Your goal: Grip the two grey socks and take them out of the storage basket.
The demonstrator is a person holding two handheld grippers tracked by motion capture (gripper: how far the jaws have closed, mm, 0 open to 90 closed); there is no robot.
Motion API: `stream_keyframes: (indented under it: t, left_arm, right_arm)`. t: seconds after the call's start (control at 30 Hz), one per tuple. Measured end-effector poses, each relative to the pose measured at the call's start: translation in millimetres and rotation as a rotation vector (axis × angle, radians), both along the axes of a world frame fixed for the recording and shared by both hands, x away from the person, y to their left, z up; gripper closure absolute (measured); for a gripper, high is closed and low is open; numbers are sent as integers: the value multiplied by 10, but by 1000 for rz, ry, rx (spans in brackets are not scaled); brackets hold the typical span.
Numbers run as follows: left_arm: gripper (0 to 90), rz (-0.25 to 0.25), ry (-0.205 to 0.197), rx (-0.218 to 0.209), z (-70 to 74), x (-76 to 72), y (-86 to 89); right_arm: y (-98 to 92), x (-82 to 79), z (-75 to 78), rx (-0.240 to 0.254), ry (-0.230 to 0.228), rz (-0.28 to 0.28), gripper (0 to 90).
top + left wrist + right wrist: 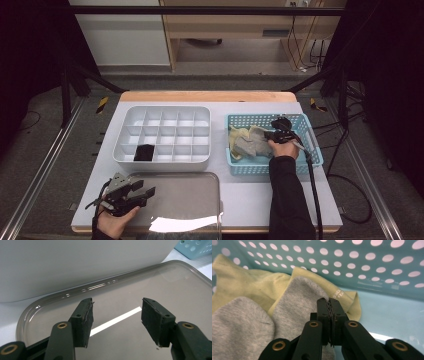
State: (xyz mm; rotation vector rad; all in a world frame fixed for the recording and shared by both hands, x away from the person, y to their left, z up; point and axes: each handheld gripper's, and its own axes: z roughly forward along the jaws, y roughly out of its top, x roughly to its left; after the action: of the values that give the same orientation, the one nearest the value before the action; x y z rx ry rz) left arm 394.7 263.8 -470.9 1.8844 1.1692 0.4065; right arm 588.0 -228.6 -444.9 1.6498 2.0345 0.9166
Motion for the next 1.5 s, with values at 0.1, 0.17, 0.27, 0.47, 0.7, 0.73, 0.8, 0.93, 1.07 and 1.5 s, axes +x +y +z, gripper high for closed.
stream_keyframes:
  t: [0.1, 0.17, 0.27, 0.47, 0.7, 0.73, 0.8, 0.93, 1.07, 1.5]
  left_arm:
    - [417, 2, 0, -2, 1, 0, 2]
    - [417, 3, 0, -2, 1, 0, 1]
    - [417, 3, 0, -1, 2, -1, -1]
    - [417, 3, 0, 1, 0, 2, -5]
    - [417, 5, 0, -3, -1, 5, 2]
    - [417, 4, 0, -3, 0, 5, 3]
    - [417, 3, 0, -4, 1, 4, 3]
    - [417, 2, 0, -5, 1, 2, 2]
    - [417, 0, 0, 2, -1, 3, -3]
    - [416, 1, 3, 1, -5, 7, -1]
  right_arm:
    - [-1, -39, 61, 28, -60, -1, 889]
    - [-2, -67, 103, 27, -110, 3, 890]
    - [7, -114, 181, 36, -169, 11, 891]
    - [18, -174, 327, 55, -227, 34, 890]
    - [154, -165, 386, 77, -284, 78, 890]
    - [177, -151, 381, 75, -287, 84, 889]
    - [218, -107, 345, 40, -268, 93, 886]
    - [230, -14, 206, 4, -189, 93, 848]
    - [203, 15, 126, -36, -124, 76, 722]
    - [154, 64, -35, -39, 0, 76, 432]
